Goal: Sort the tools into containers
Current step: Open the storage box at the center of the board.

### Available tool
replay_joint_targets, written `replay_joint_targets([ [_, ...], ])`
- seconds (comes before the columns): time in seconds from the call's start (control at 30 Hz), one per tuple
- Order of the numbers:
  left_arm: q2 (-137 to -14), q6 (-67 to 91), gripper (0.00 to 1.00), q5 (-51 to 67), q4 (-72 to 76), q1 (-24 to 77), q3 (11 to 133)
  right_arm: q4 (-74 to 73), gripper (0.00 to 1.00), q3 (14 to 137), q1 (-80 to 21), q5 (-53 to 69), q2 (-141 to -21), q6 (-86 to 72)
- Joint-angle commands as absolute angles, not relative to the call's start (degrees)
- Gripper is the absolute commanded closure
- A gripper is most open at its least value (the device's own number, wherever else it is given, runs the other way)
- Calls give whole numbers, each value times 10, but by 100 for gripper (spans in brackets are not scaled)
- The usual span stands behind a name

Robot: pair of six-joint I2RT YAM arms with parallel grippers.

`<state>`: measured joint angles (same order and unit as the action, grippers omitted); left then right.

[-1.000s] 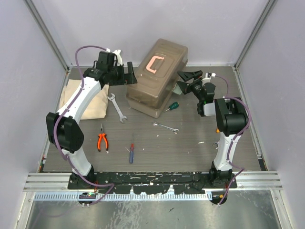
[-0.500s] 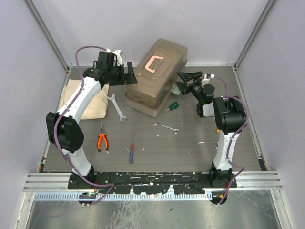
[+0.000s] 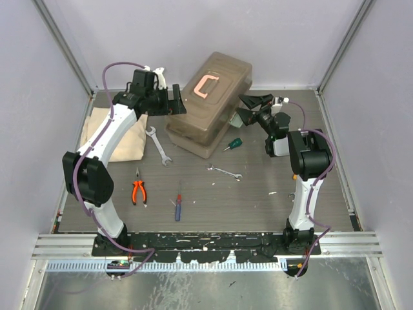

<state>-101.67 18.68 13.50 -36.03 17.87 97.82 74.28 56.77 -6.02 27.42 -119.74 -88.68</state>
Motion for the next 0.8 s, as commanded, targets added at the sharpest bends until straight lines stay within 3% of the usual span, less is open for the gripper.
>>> replay_joint_targets([
  [0.0,-1013,180,4,156,-348,183,993,763,3,609,-83,299,-1189,-895],
  [0.23,-1009,178,1,157,-344,183,989,747,2,607,-83,302,-1162,-881],
  [0.47,-1008,178,2,160,-343,184,986,640,3,527,-84,258,-1070,-789],
  [0.77,-1009,174,2,158,-344,189,985,648,2,459,-102,235,-1032,-787],
])
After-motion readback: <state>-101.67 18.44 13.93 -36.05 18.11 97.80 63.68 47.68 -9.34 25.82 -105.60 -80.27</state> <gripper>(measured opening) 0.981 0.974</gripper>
